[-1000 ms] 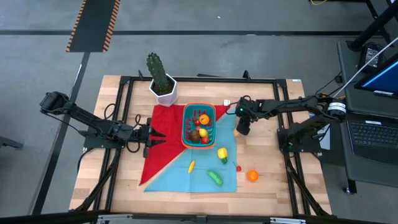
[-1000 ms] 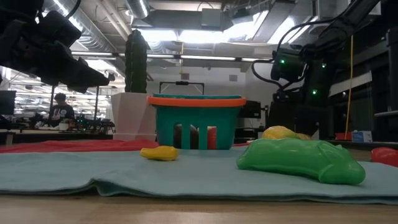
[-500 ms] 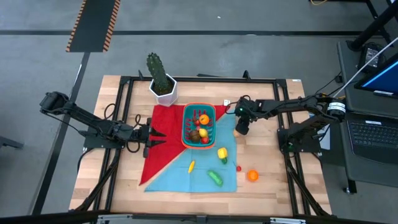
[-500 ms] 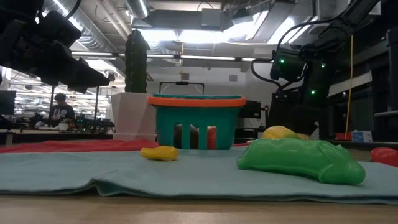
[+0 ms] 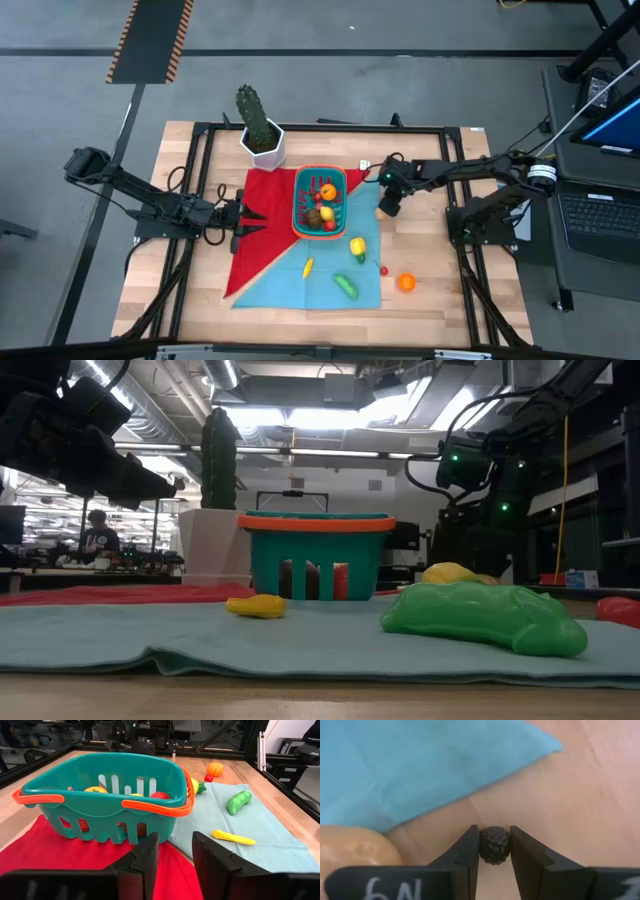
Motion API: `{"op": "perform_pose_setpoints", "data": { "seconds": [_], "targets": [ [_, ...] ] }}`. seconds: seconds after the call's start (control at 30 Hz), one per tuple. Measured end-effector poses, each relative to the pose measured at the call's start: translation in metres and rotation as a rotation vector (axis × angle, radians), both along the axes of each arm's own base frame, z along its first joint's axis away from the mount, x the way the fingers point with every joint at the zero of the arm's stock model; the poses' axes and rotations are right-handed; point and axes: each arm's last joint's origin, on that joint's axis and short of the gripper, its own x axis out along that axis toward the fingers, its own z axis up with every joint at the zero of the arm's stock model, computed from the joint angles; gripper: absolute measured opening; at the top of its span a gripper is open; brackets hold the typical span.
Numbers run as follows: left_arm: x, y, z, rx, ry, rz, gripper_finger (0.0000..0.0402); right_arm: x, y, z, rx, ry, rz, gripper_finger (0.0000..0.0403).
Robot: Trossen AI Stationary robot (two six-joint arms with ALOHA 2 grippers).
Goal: Pick and placing Produce into tupperware
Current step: Put the blackberry into the basket
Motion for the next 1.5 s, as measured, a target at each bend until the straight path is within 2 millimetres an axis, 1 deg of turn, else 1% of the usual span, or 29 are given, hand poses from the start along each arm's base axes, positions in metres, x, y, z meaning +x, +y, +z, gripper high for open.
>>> {"op": "perform_pose_setpoints", "data": {
  "seconds": [0.1,0.17,0.27,0.43,0.53,0.63,0.8,0.9,1.0,1.23,1.33,1.5],
  "targets": [
    [0.0,0.0,0.0,0.0,0.0,0.0,0.0105,-0.002,0.001,0.007,-0.01,-0.017,-0.001,0.009],
    [0.0,0.0,0.0,0.0,0.0,0.0,0.0101,-0.004,0.001,0.018,-0.012,-0.023,-0.005,0.009],
    [0.0,0.0,0.0,0.0,0.0,0.0,0.0096,-0.005,0.001,0.04,-0.022,-0.047,-0.004,0.009],
    [0.0,0.0,0.0,0.0,0.0,0.0,0.0088,-0.009,0.003,0.082,-0.092,-0.164,0.043,0.009],
    [0.0,0.0,0.0,0.0,-0.001,0.0,0.0083,-0.019,0.006,0.102,-0.138,-0.244,0.062,0.009],
    [0.0,0.0,0.0,0.0,0.0,0.0,0.0077,-0.035,0.01,0.113,-0.138,-0.313,0.039,0.009],
    [0.0,0.0,0.0,-0.002,0.0,0.0,0.0069,-0.062,0.022,0.111,-0.151,-0.43,0.03,0.009],
    [0.0,0.0,0.0,-0.003,-0.001,0.0,0.0064,-0.075,0.029,0.102,-0.169,-0.532,0.038,0.009],
    [0.0,0.0,0.0,-0.003,-0.001,0.0,0.0058,-0.083,0.034,0.091,-0.165,-0.673,0.067,0.009],
    [0.0,0.0,0.0,-0.003,-0.001,0.0,0.0045,-0.089,0.044,0.066,-0.11,-0.964,0.234,0.009],
    [0.0,0.0,0.0,-0.003,-0.001,0.0,0.0039,-0.09,0.047,0.058,-0.092,-1.047,0.316,0.009],
    [0.0,0.0,0.0,-0.003,-0.001,0.001,0.003,-0.09,0.05,0.046,-0.075,-1.127,0.419,0.009]
  ]
}}
